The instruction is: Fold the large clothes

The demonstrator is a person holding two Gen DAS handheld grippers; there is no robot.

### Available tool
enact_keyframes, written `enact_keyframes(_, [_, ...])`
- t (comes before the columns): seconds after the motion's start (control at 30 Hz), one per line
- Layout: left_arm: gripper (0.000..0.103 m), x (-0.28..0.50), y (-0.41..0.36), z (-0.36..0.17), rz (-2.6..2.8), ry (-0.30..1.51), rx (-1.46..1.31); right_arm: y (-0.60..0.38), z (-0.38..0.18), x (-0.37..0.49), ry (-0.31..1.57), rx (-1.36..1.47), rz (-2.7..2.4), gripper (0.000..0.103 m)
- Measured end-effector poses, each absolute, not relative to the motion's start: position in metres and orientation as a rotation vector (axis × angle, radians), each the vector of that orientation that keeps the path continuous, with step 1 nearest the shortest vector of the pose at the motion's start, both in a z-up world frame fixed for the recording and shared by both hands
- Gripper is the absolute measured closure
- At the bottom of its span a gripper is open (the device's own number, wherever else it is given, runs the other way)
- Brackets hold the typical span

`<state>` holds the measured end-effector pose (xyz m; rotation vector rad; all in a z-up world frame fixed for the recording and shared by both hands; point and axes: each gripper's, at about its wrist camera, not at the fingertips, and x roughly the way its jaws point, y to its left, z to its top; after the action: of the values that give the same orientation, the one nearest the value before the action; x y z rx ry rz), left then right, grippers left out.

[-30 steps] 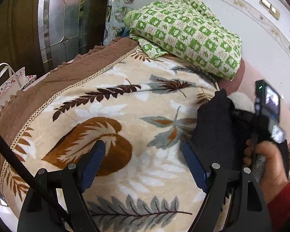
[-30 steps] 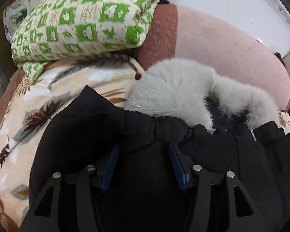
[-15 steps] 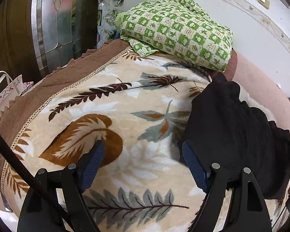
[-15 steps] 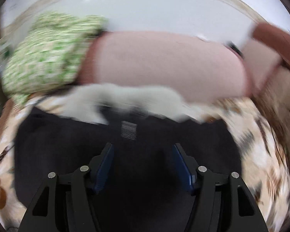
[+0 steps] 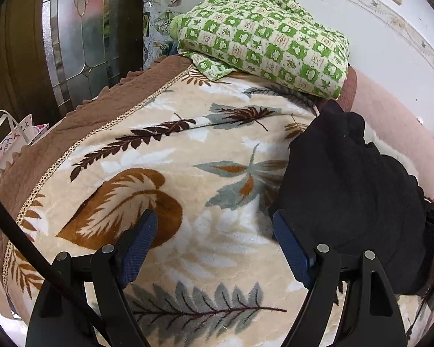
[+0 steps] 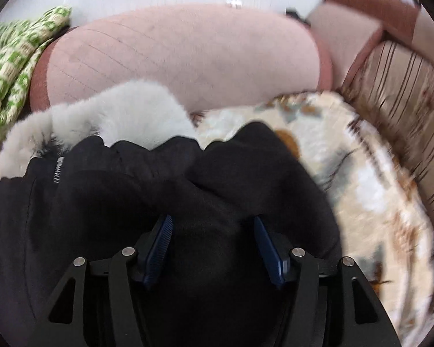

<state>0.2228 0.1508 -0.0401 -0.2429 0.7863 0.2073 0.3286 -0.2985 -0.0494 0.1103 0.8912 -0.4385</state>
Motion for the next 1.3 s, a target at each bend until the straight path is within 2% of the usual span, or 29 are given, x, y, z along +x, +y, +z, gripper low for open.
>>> enact_keyframes(0.2, [0.022,0.221,0.156,-0.037,0.215,0.780,-0.248,-0.237,-0.001,0.276,0.763,0.069,-0.248,0.040])
enact_keyframes(0.33, [0.022,0.218,0.174,-0.033,0.243,0.765,-0.294,-0.178,0.008,0.264,0.735,0.070,-0.076,0.040])
enact_keyframes(0.6, [0.022,0.216,0.200,-0.029,0.265,0.756,-0.373,-0.054,-0.049,0.317,0.820,-0.075,0.045,0.040])
enact_keyframes(0.67, [0.022,0.217,0.202,-0.030,0.260,0.764,-0.382,-0.041,-0.059,0.335,0.819,-0.124,-0.010,0.035])
enact_keyframes(0.77, [0.022,0.217,0.202,-0.029,0.259,0.759,-0.387,-0.040,-0.067,0.354,0.832,-0.118,-0.056,0.023])
enact_keyframes(0.83, [0.022,0.217,0.201,-0.028,0.262,0.756,-0.378,-0.037,-0.067,0.357,0.837,-0.161,-0.075,0.021])
enact_keyframes(0.9, [0.022,0.215,0.199,-0.027,0.254,0.757,-0.375,-0.034,-0.056,0.349,0.826,-0.194,-0.067,0.021])
enact_keyframes(1.07, [0.022,0.208,0.189,-0.019,0.241,0.733,-0.346,-0.059,-0.026,0.286,0.771,-0.073,0.061,0.021])
enact_keyframes(1.3, [0.022,0.196,0.164,-0.009,0.197,0.701,-0.297,-0.140,-0.028,0.182,0.740,-0.062,-0.010,0.021])
